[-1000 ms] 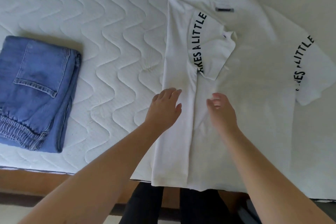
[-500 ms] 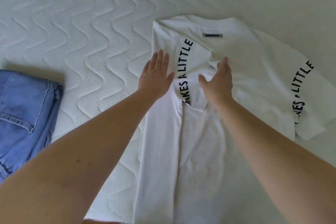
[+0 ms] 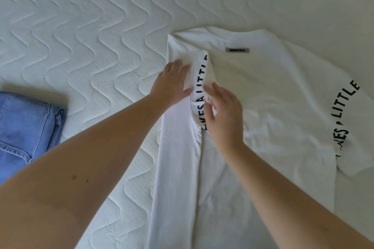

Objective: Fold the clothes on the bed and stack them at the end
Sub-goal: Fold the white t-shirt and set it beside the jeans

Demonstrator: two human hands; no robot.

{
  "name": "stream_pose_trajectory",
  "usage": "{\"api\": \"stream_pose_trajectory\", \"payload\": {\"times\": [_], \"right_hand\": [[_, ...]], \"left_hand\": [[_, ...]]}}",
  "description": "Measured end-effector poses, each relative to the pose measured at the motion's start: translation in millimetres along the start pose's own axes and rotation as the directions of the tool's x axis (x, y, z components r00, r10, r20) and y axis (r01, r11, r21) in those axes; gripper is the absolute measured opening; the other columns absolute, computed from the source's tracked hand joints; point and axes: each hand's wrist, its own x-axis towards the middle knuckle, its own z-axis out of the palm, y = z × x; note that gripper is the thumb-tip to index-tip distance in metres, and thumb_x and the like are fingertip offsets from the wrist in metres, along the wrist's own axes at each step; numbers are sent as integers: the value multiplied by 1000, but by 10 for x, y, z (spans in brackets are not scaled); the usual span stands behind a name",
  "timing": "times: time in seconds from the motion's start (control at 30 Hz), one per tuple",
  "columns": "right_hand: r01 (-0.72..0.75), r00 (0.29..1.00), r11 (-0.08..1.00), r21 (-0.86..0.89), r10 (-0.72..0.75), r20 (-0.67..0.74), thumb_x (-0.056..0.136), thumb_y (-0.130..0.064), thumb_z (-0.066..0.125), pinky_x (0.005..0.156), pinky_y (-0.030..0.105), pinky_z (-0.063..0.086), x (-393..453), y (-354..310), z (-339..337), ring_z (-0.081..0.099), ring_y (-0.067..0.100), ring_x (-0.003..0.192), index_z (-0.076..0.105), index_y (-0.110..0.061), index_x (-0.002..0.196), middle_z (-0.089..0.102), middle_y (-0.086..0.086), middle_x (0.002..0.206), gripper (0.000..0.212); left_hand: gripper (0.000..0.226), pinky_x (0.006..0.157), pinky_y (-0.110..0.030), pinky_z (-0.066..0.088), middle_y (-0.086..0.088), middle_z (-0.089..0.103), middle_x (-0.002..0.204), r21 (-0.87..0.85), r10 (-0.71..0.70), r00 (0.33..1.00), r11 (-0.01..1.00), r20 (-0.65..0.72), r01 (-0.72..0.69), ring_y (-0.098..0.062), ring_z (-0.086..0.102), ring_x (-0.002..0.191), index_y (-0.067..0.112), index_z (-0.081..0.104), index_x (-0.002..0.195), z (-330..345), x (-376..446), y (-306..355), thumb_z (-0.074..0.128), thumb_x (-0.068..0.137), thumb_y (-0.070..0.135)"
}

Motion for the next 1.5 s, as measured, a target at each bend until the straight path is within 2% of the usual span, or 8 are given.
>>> {"api": "stream_pose_trajectory", "payload": {"times": [0.17, 0.3, 0.43, 0.63, 0.8, 1.07, 1.3, 1.5], "right_hand": [[116, 963, 979, -170, -69, 259, 85, -10, 66, 106, 52, 40, -197, -89, 183, 53, 36, 127, 67, -17, 122, 55, 14, 141, 37], [220, 942, 958, -183, -160, 296, 81, -10, 71, 104, 49, 43, -216, -42, 216, 55, 35, 123, 68, -16, 119, 58, 13, 136, 38], [143, 954, 944, -296, -52, 294, 87, -30, 68, 112, 51, 34, -256, 82, 141, 45, 35, 134, 49, -16, 143, 45, 13, 149, 60], [-290, 892, 927, -237, 351, 284, 86, -56, 63, 112, 41, 24, -321, 341, -7, 36, 30, 138, 25, -22, 154, 40, 11, 150, 85], [-450, 827, 851, -272, 512, 232, 85, -40, 69, 95, 38, 29, -306, 400, -34, 46, 30, 117, 57, -19, 129, 59, 6, 119, 50], [-552, 808, 833, 44, 520, 278, 84, -6, 60, 66, 34, 42, -312, 254, -102, 59, 29, 79, 47, -16, 101, 56, -4, 85, 24], [-407, 853, 910, -79, 410, 322, 82, -12, 68, 86, 36, 45, -456, 352, -120, 56, 28, 103, 57, -11, 124, 55, 8, 116, 44], [-388, 857, 911, 143, 298, 421, 75, -23, 80, 90, 30, 46, -540, 574, -396, 53, 16, 109, 52, -20, 133, 50, -2, 124, 64]], "left_hand": [[37, 81, -33, 47, -6, 65, 110, -455, -261, 965, 864, -38, 216, -25, 61, 103, 13, 66, 114, -182, 151, 115, 39, 103, 35], [31, 63, -26, 40, 4, 57, 84, -501, -279, 937, 792, 212, 349, -17, 55, 77, 17, 55, 100, -161, 241, 234, 55, 95, 47], [35, 52, -27, 34, 2, 46, 63, -546, -339, 928, 754, 153, 365, -20, 47, 65, 15, 46, 68, -28, 150, 204, 57, 96, 34], [41, 61, -25, 49, 7, 65, 82, -666, -302, 912, 624, 278, 409, -11, 61, 73, 17, 63, 95, 31, -95, 187, 76, 78, 52], [34, 60, -22, 43, 4, 69, 95, -647, -233, 927, 666, 293, 371, -12, 63, 84, 16, 68, 110, 44, -198, 142, 75, 85, 37], [25, 59, -16, 43, 15, 60, 87, -665, -370, 923, 665, 105, 341, -5, 61, 79, 22, 56, 116, 58, -264, 171, 64, 94, 30], [57, 99, -45, 41, -11, 51, 134, -111, -38, 950, 994, -311, 3, -31, 49, 122, 15, 46, 141, 110, -442, 401, 67, 88, 22], [37, 95, -41, 42, -6, 61, 124, -114, 215, 957, 964, -193, -240, -28, 54, 119, 14, 61, 128, 139, -455, 809, 59, 91, 13]]}}
